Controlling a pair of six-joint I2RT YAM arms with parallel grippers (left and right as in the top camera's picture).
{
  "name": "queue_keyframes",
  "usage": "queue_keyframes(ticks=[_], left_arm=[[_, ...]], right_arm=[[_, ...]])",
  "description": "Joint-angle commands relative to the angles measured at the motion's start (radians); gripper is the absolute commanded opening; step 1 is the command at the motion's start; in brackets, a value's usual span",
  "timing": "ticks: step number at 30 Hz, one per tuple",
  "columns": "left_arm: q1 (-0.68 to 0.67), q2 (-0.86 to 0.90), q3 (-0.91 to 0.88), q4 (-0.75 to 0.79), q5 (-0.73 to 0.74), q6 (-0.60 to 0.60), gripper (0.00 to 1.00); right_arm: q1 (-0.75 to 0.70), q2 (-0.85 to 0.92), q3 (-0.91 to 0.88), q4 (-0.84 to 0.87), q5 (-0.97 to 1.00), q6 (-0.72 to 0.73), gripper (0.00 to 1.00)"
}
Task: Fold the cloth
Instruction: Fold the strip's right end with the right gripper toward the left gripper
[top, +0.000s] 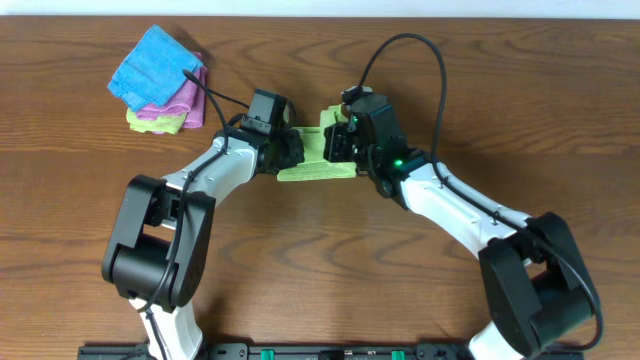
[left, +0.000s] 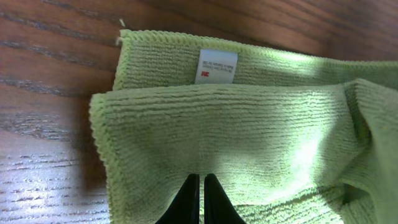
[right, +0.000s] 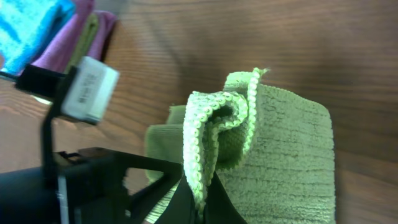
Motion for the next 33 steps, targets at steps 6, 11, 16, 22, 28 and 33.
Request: queue_keyframes(ticks=[6, 11, 16, 22, 28, 33], left_arm=[[0.074, -0.109, 0.019, -0.021, 0.0, -0.004, 0.06], [0.119, -0.158, 0.019, -0.035, -0.005, 0.02, 0.06], [0.16, -0.2, 0.019, -0.05, -0.008, 0.026, 0.06], [0.19, -0.222, 0.019, -0.062, -0.006, 0.026, 0.06], [0.192, -0.222, 0.019, -0.089, -0.005, 0.026, 0.06], [0.192, -0.222, 0.019, -0.093, -0.004, 0.026, 0.06]], right_arm=[[0.039, 0.006, 0.021, 0.0, 0.051, -0.033, 0.01], [0.054, 0.033, 0.024, 0.024, 0.05, -0.032, 0.01], [0.087, 0.066, 0.031, 0.024, 0.05, -0.037, 0.01], [0.112, 0.087, 0.032, 0.046, 0.065, -0.059, 0.01], [0.112, 0.128, 0.038, 0.066, 0.065, -0.058, 0.01], [0.128, 0.138, 0.047, 0.105, 0.065, -0.059, 0.01]])
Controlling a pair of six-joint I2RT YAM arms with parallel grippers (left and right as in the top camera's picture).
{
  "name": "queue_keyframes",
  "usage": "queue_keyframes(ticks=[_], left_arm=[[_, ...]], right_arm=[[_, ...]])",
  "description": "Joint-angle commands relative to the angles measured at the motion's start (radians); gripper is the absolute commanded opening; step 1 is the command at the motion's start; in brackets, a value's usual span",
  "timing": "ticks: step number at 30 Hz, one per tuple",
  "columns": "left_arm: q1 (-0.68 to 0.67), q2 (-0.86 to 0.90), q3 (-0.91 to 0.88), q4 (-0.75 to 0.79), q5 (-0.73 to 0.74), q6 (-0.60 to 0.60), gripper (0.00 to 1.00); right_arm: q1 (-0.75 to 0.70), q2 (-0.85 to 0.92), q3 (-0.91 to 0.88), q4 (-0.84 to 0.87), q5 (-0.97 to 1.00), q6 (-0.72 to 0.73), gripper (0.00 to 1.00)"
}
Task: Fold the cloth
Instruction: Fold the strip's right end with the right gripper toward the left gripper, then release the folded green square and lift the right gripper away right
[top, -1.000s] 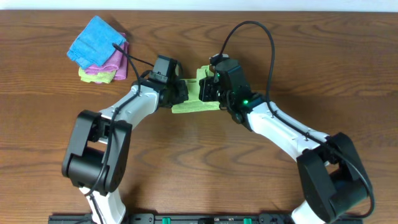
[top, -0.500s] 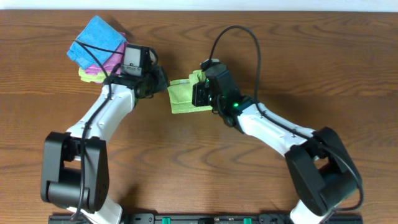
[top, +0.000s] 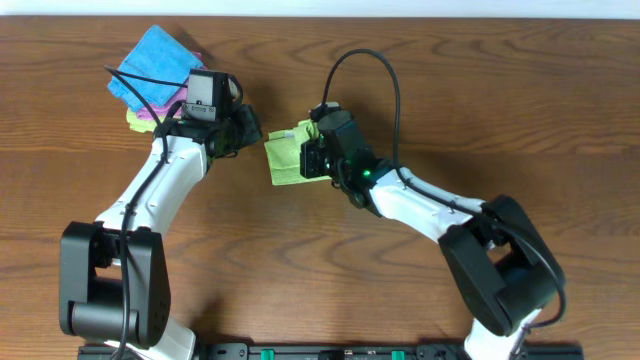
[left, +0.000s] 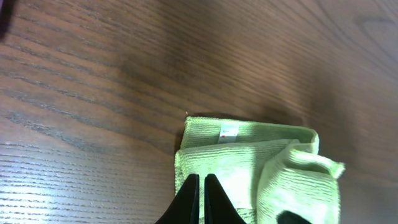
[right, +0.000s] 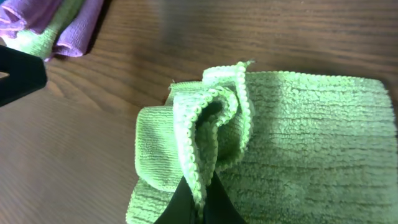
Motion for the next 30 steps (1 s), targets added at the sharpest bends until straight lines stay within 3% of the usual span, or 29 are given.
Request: queue_keyframes(ticks=[1, 4, 8, 12, 21, 23, 27, 29, 30], left_arm=[[0.004, -0.016, 0.019, -0.005, -0.003, 0.018, 0.06], [0.004, -0.016, 0.019, -0.005, -0.004, 0.018, 0.06], [0.004, -0.016, 0.019, -0.006, -0.004, 0.018, 0.06], [0.004, -0.016, 0.019, -0.006, -0.004, 0.018, 0.06], [0.032, -0.02, 0.02, -0.014, -0.006, 0.018, 0.06], [0.049, -0.029, 0.019, -0.023, -0.003, 0.018, 0.13], [0.075, -0.058, 0.019, -0.046, 0.001, 0.018, 0.39], [0.083, -0.074, 0.019, -0.062, 0.008, 0.017, 0.56], [0.085, -0.081, 0.019, -0.071, 0.011, 0.018, 0.69]], right_arm=[[0.019, 0.002, 0.031, 0.03, 0.014, -0.018, 0.02], [0.025, 0.003, 0.032, 0.056, 0.014, -0.018, 0.05], [0.031, 0.003, 0.032, 0.101, 0.014, -0.018, 0.23], [0.045, 0.003, 0.033, 0.148, 0.013, -0.018, 0.35], [0.053, -0.004, 0.034, 0.139, -0.038, -0.018, 0.46], [0.043, -0.014, 0.034, 0.134, -0.038, -0.019, 0.52], [0.015, -0.047, 0.034, 0.093, -0.034, -0.027, 0.61], [-0.004, -0.072, 0.034, 0.051, -0.034, -0.058, 0.88], [-0.013, -0.086, 0.034, 0.026, -0.034, -0.069, 0.99]])
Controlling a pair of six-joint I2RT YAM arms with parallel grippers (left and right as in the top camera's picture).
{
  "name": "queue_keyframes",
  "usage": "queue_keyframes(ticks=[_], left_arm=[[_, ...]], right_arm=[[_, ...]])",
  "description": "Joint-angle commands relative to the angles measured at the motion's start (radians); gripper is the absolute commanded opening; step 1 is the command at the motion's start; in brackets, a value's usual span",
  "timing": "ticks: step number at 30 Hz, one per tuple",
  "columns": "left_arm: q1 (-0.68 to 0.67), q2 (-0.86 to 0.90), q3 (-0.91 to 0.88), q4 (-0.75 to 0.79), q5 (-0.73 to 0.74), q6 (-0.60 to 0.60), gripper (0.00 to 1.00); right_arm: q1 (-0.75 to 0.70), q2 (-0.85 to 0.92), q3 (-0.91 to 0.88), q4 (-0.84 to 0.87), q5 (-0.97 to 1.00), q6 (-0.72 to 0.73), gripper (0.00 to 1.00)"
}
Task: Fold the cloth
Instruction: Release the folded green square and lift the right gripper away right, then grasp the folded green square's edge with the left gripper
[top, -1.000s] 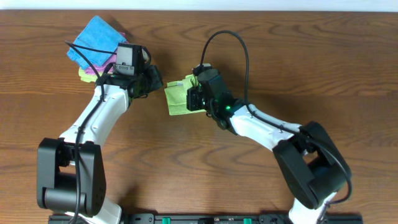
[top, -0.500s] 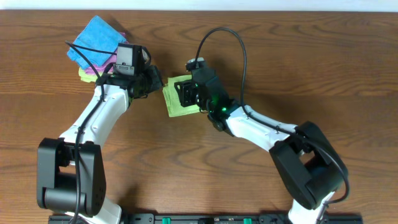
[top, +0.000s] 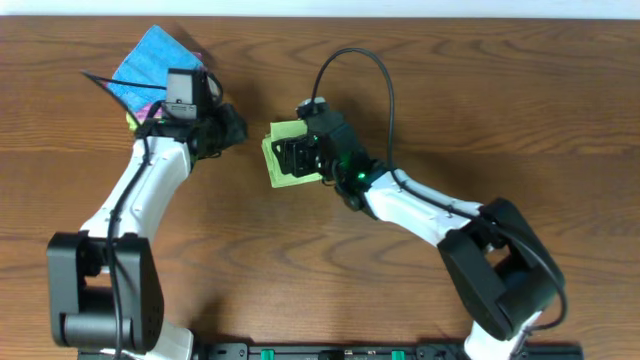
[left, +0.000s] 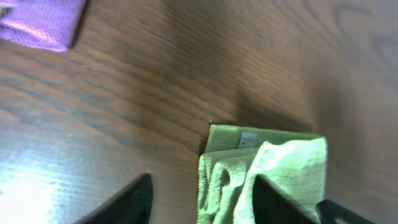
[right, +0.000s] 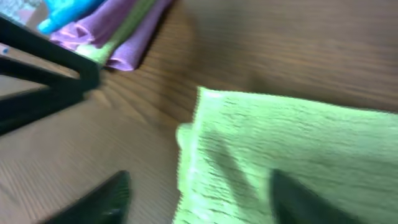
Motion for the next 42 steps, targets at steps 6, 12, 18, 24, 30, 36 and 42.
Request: queue_keyframes(ticks=[6, 12, 18, 24, 30, 36, 42], left_arm=[[0.012, -0.058, 0.019, -0.064, 0.098, 0.004, 0.95], [0.013, -0.058, 0.019, -0.093, 0.217, 0.003, 0.95], [0.012, -0.053, 0.017, -0.108, 0.28, 0.003, 0.95], [0.012, -0.033, 0.015, -0.121, 0.329, -0.006, 0.95], [0.012, -0.031, -0.026, -0.122, 0.363, -0.045, 0.95], [0.012, -0.032, -0.092, -0.119, 0.4, -0.076, 0.95], [0.011, -0.031, -0.147, -0.102, 0.421, -0.097, 0.95]], right_arm=[[-0.087, -0.174, 0.021, -0.226, 0.003, -0.157, 0.99], [-0.148, -0.341, 0.02, -0.558, 0.026, -0.278, 0.99], [-0.203, -0.505, -0.011, -0.782, 0.045, -0.31, 0.99], [-0.202, -0.703, -0.148, -0.859, 0.104, -0.303, 0.99], [-0.202, -0.975, -0.348, -0.871, 0.105, -0.2, 0.99], [-0.202, -1.235, -0.473, -0.954, 0.139, -0.08, 0.99], [-0.202, -1.409, -0.512, -1.032, 0.165, -0.023, 0.99]])
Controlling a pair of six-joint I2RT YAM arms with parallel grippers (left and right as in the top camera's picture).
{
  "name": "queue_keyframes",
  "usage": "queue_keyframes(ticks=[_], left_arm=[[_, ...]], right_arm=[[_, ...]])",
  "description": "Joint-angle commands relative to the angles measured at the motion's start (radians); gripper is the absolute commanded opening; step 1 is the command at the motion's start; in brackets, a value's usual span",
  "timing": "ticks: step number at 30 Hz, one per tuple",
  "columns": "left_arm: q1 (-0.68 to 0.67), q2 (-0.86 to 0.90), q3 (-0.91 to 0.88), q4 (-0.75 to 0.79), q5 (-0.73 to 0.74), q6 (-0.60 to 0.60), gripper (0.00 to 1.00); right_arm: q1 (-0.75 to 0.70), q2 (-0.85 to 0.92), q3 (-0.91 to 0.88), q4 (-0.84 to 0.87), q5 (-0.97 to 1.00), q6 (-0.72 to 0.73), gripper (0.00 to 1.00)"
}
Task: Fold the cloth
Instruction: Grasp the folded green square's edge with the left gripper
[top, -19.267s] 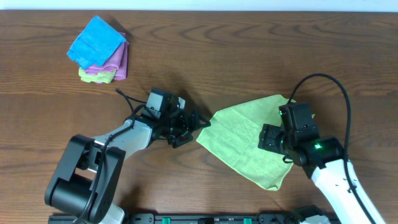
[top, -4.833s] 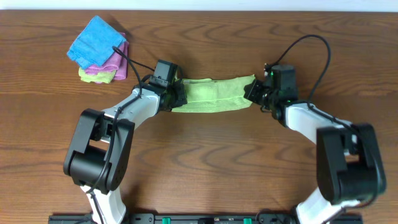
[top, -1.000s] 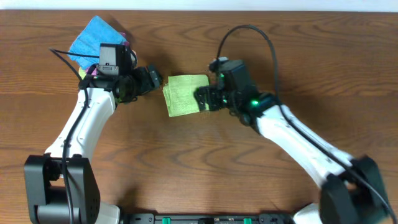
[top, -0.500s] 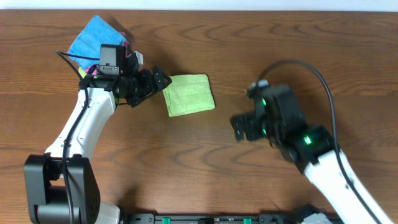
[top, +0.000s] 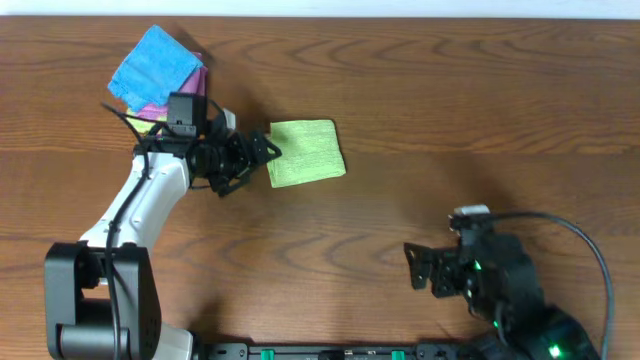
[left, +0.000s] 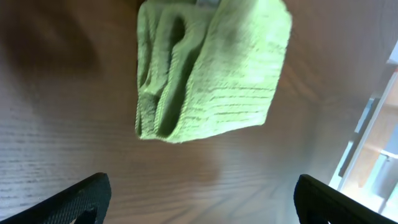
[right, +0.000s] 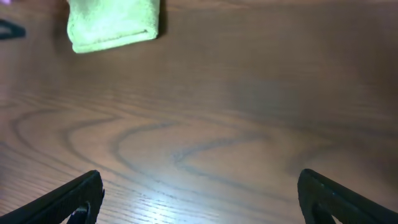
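The green cloth (top: 306, 152) lies folded into a small rectangle on the table's upper middle; its layered edge shows in the left wrist view (left: 208, 71). My left gripper (top: 262, 152) is open just left of the cloth, with nothing between its fingers (left: 87, 196). My right gripper (top: 422, 268) is open too, far off at the lower right. From there the cloth (right: 113, 23) looks small at the top left.
A stack of folded cloths, blue (top: 153, 70) on top of pink and green ones, sits at the upper left behind my left arm. The wooden table (top: 450, 120) stretches out to the right of the green cloth.
My right arm has gone from the cloth to the lower right, with its jaws wide open. The left gripper has moved close to the cloth's left edge. The cloth lies flat and free.
First both grippers were shut at the green cloth, the right pinching a raised corner. Then the left had drawn back toward the stack while the right still held the corner. Later both stood open at the cloth. Now the cloth lies folded and the right arm is away.
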Motion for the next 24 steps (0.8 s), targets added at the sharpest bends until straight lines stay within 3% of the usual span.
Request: queue_keyframes(ticks=[1, 14, 24], left_arm=[[0.005, 0.01, -0.034, 0.023, 0.023, -0.038, 0.95], [-0.063, 0.01, -0.249, 0.309, 0.038, -0.227, 0.95], [-0.133, 0.01, -0.262, 0.399, -0.114, -0.286, 0.95]], right_arm=[[-0.003, -0.054, -0.008, -0.007, 0.03, 0.05, 0.99], [-0.003, -0.057, -0.008, -0.011, -0.011, 0.05, 0.99], [-0.003, -0.057, -0.008, -0.011, -0.013, 0.05, 0.99]])
